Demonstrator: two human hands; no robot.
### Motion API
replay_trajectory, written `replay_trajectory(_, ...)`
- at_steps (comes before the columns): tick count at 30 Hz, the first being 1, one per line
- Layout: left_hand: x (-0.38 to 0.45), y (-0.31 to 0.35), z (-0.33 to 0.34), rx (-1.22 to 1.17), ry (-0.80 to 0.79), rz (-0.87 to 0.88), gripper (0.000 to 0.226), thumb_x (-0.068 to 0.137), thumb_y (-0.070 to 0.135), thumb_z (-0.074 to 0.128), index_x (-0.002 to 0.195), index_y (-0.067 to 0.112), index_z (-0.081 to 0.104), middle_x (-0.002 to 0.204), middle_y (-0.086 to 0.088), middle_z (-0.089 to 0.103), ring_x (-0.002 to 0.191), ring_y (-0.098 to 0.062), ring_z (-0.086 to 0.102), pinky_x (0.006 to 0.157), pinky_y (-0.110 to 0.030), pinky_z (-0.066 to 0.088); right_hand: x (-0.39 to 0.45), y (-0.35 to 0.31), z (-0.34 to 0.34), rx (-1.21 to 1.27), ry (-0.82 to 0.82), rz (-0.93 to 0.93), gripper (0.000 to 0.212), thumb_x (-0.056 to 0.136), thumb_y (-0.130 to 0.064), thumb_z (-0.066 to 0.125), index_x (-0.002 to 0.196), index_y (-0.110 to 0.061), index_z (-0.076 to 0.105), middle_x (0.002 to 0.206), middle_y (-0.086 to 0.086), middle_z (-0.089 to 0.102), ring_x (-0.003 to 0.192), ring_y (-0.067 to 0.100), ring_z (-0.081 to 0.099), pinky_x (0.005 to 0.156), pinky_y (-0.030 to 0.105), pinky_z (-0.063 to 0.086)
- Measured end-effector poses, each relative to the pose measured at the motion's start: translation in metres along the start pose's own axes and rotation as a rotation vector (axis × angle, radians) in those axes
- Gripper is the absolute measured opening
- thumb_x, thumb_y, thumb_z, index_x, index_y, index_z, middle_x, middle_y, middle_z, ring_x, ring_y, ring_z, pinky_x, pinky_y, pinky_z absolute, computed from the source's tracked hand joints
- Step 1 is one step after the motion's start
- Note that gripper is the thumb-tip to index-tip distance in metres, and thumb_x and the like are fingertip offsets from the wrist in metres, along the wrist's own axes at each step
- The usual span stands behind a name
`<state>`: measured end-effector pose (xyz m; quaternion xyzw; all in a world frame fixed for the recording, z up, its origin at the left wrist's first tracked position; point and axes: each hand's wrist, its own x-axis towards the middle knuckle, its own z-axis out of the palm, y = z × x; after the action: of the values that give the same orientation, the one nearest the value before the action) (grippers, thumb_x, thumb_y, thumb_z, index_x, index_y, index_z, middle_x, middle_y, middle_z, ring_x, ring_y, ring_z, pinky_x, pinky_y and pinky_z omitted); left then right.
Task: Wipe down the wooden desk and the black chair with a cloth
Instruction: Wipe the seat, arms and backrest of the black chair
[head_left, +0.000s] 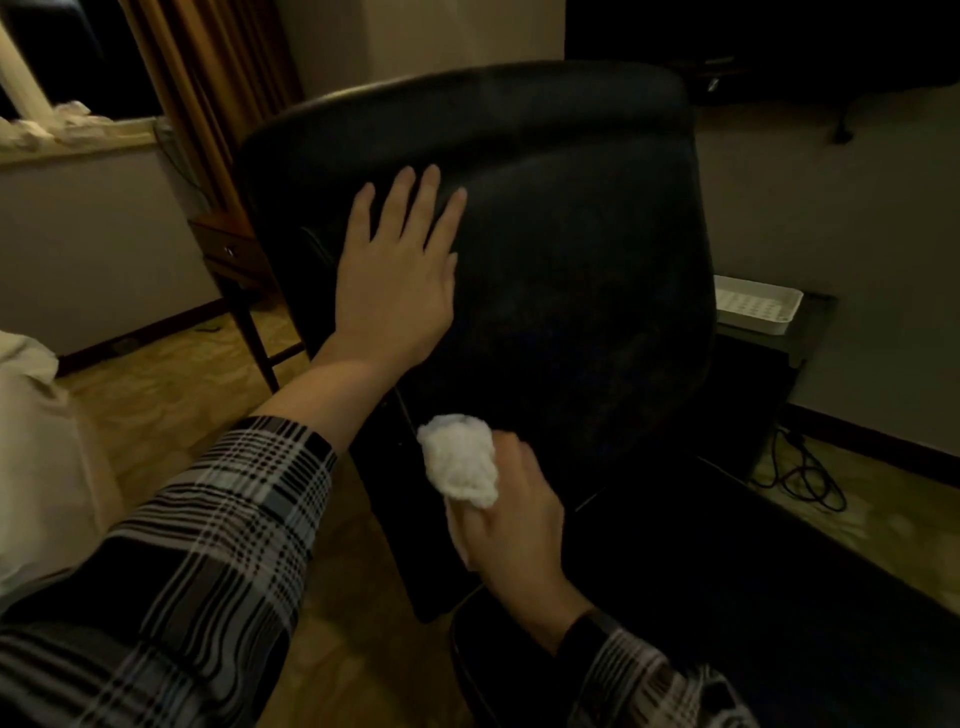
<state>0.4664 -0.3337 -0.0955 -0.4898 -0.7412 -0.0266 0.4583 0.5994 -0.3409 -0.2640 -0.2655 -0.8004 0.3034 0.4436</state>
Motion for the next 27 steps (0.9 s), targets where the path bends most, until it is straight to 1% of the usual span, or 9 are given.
replay_trajectory(3,0.001,0.003,0.001,-0.007,-0.007,0.012,0.053,0.098,0.030,0.031,0.148,0.013,0.024,0.154,-0.014,0.023,0.142,-0.031,0.017,0.115,-0.047,0.009,0.027,0.020,-0.014,-0.023,0.031,-0.029,0.030,0.084,-0.045,0.050,0.104,-0.023,0.048,0.096,0.000,0.058,0.083,0.017,0.060,0.065,0.039,0.051)
replay_trajectory(7,-0.015,0.010,0.008,-0.004,-0.030,0.040,0.057,0.098,0.033,0.031,0.150,0.015,0.017,0.157,-0.013,0.012,0.145,-0.030,0.007,0.116,-0.045,0.000,0.071,0.041,-0.037,-0.048,0.123,0.216,0.025,0.087,-0.041,0.058,0.099,-0.026,0.042,0.098,0.001,0.062,0.086,0.021,0.063,0.068,0.036,0.052)
replay_trajectory(12,-0.055,0.025,0.021,-0.020,-0.047,0.061,0.056,0.098,0.032,0.030,0.150,0.015,0.016,0.157,-0.011,0.010,0.145,-0.027,0.004,0.115,-0.046,-0.004,0.060,0.034,-0.028,-0.008,0.247,0.336,0.028,0.088,-0.037,0.057,0.107,-0.023,0.043,0.102,0.002,0.059,0.087,0.021,0.062,0.068,0.037,0.052)
replay_trajectory(15,-0.072,0.033,0.027,-0.046,-0.029,0.032,0.056,0.096,0.029,0.031,0.149,0.014,0.020,0.156,-0.011,0.016,0.144,-0.027,0.008,0.115,-0.046,-0.001,0.028,0.037,-0.014,-0.141,0.124,0.151,0.038,0.085,-0.031,0.062,0.117,-0.019,0.046,0.106,0.006,0.054,0.086,0.023,0.058,0.065,0.037,0.051)
replay_trajectory(18,-0.079,0.035,0.027,-0.078,0.017,-0.004,0.053,0.097,0.026,0.034,0.148,0.015,0.024,0.156,-0.010,0.018,0.144,-0.027,0.010,0.115,-0.047,-0.001,0.003,0.058,-0.015,-0.299,-0.048,-0.273,0.047,0.075,-0.027,0.067,0.114,-0.018,0.044,0.090,0.006,0.055,0.068,0.023,0.060,0.048,0.029,0.047)
replay_trajectory(20,-0.082,0.038,0.026,-0.091,0.034,-0.032,0.052,0.098,0.026,0.035,0.148,0.016,0.026,0.156,-0.009,0.017,0.144,-0.027,0.009,0.115,-0.048,-0.001,0.002,0.076,-0.021,-0.474,-0.113,-0.568,0.058,0.062,-0.024,0.076,0.110,-0.015,0.045,0.080,0.005,0.056,0.061,0.021,0.058,0.045,0.025,0.039)
replay_trajectory(21,-0.083,0.040,0.027,-0.097,0.033,-0.045,0.052,0.099,0.026,0.035,0.148,0.016,0.025,0.157,-0.009,0.016,0.145,-0.027,0.008,0.115,-0.048,-0.001,0.007,0.082,-0.025,-0.540,-0.120,-0.648,0.061,0.058,-0.023,0.079,0.108,-0.015,0.047,0.078,0.005,0.056,0.061,0.020,0.058,0.045,0.024,0.037)
replay_trajectory(24,-0.087,0.047,0.032,-0.114,0.020,-0.047,0.052,0.099,0.028,0.032,0.149,0.017,0.022,0.157,-0.009,0.013,0.145,-0.028,0.006,0.114,-0.050,-0.002,0.036,0.097,-0.040,-0.590,-0.143,-0.630,0.059,0.057,-0.024,0.079,0.108,-0.015,0.051,0.082,0.006,0.058,0.064,0.023,0.059,0.050,0.022,0.032)
replay_trajectory(27,-0.091,0.044,0.041,-0.087,0.009,0.026,0.054,0.099,0.028,0.033,0.150,0.016,0.020,0.157,-0.011,0.012,0.145,-0.029,0.005,0.114,-0.050,-0.006,0.065,0.118,-0.067,-0.552,-0.158,-0.292,0.044,0.076,-0.024,0.068,0.116,-0.017,0.052,0.099,0.009,0.056,0.081,0.031,0.062,0.058,0.028,0.037)
